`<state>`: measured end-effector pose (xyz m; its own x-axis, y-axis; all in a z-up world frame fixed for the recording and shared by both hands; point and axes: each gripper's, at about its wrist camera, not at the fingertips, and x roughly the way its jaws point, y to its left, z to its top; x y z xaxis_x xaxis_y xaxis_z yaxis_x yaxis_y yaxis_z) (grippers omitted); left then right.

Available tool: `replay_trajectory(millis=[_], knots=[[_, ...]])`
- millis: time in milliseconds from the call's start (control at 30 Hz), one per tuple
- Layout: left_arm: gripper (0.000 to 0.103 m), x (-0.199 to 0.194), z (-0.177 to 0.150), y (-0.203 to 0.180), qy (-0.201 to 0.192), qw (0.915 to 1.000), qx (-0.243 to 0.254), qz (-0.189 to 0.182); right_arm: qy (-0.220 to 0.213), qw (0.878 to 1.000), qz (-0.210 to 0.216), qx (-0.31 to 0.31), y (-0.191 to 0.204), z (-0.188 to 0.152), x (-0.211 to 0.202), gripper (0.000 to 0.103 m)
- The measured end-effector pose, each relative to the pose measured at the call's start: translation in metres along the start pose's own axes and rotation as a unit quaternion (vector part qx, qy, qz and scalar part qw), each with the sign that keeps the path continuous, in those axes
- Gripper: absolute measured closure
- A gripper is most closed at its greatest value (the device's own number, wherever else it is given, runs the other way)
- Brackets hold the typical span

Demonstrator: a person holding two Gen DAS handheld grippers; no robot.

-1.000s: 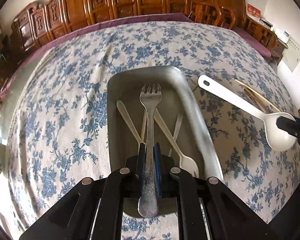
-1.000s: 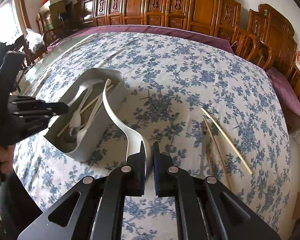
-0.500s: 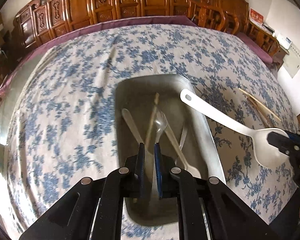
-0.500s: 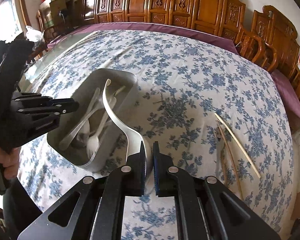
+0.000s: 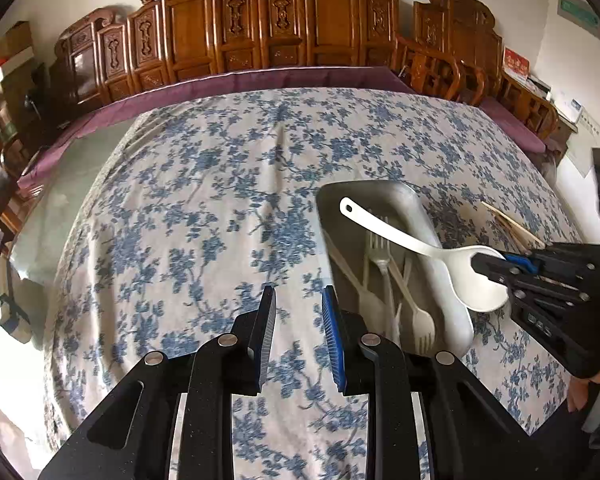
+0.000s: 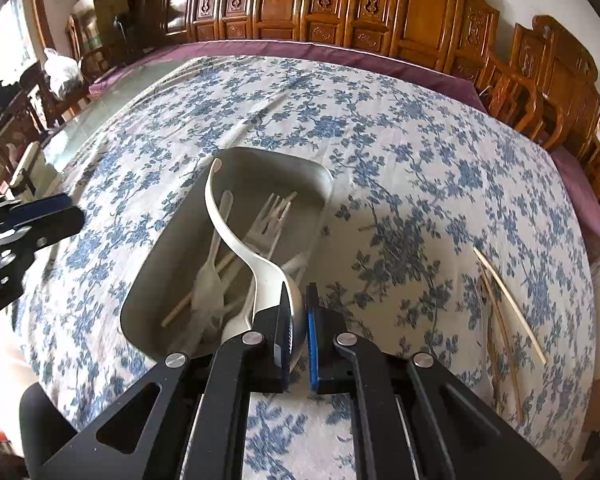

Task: Organize utensils
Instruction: 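Lower the white spoon into the grey tray and open the right tool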

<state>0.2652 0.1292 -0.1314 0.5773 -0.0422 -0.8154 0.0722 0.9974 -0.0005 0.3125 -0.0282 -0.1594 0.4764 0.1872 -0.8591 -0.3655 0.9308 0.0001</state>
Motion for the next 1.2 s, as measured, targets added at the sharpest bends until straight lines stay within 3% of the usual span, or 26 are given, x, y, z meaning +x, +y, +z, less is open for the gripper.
replay_trajectory(millis=[233,433,533,867,967,1200], knots=[[0.08,-0.009,-0.006,0.02,-0.005,0.9999,-0.01,0.003,0.003,0.999,-0.028,-0.029,0.028,0.011,0.011,0.095],[0.08,-0.015,-0.01,0.03,-0.007,0.9999,-0.014,0.003,-0.002,0.998,-0.064,-0.002,0.013,0.01,0.016,0.095],[0.079,-0.015,-0.01,0.033,-0.008,0.9999,-0.015,0.004,0.008,0.998,-0.058,0.006,0.008,0.011,0.023,0.095],[0.074,-0.016,-0.011,0.036,-0.009,0.9998,-0.016,0.007,0.003,1.0,-0.001,-0.002,0.032,0.008,0.023,0.092],[0.074,-0.016,-0.012,0.037,-0.008,0.9998,-0.017,0.008,0.01,0.999,0.037,0.009,0.03,0.004,0.026,0.088],[0.073,-0.017,-0.011,0.034,-0.008,0.9998,-0.015,0.006,0.004,0.997,0.08,-0.004,0.028,-0.005,0.021,0.081]])
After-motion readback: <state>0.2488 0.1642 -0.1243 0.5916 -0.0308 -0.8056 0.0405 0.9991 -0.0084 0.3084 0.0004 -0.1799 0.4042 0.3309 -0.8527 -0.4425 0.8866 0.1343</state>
